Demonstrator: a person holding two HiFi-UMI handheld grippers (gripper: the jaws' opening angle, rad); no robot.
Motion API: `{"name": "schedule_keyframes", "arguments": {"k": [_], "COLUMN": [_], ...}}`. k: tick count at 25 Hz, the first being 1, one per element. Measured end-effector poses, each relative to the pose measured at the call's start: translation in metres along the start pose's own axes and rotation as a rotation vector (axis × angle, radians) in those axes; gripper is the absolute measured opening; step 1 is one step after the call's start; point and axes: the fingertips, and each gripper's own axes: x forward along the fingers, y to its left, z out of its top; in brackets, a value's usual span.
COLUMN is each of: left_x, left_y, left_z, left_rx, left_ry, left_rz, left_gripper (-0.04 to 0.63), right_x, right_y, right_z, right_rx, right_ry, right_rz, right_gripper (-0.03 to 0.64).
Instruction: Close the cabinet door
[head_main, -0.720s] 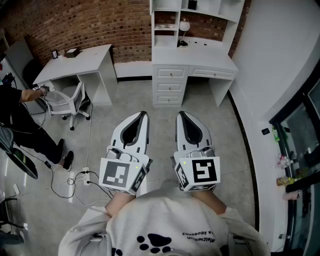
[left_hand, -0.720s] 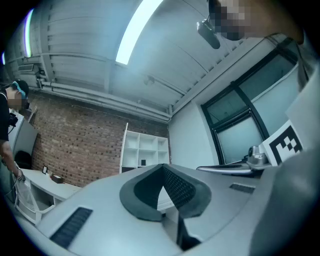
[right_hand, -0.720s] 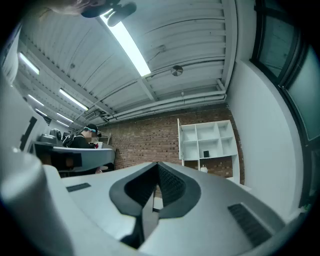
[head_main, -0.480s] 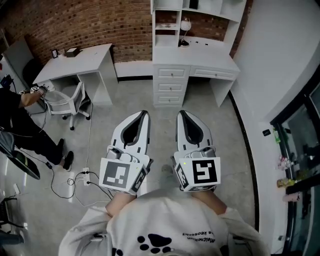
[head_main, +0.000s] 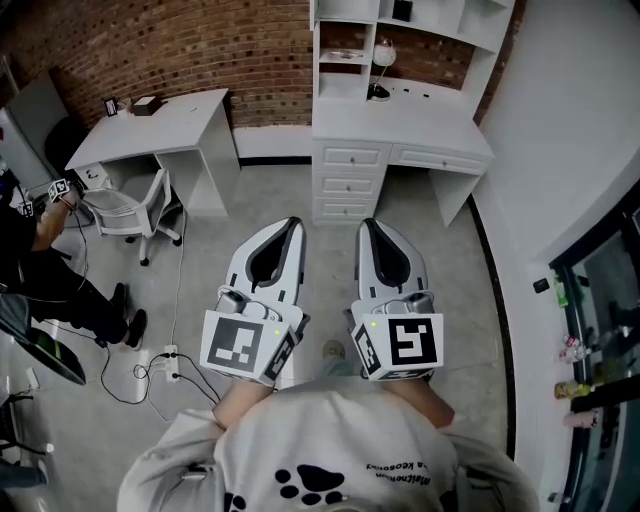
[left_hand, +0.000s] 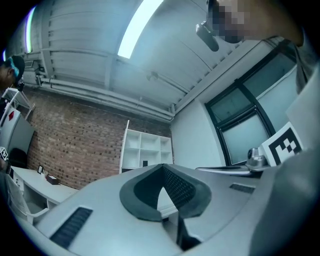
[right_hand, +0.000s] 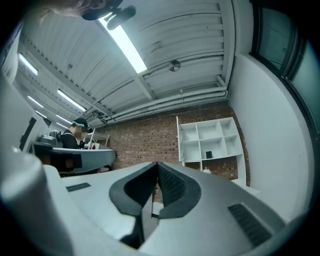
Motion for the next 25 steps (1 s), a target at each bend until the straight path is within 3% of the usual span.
{"name": "schedule_keyframes", "arguments": {"k": [13, 25], "left_x": [0.145, 0.215], "left_y": [0.055, 0.077], "left_z": [-0.021, -0.05], "left_rx": [0.015, 0.021], "left_ry": [-0.034, -0.001], "left_rz": [0.031, 0.052], "left_gripper": [0.008, 0.008], "right_x": [0.14, 0.203], "right_y": [-0.074, -0.114], "right_z": [-0.02, -0.053], "right_rx": [0.017, 0.056], "right_ry": [-0.035, 0.001], "right_rz": [0.093, 0.129], "right_gripper": [0.02, 0.02]}}
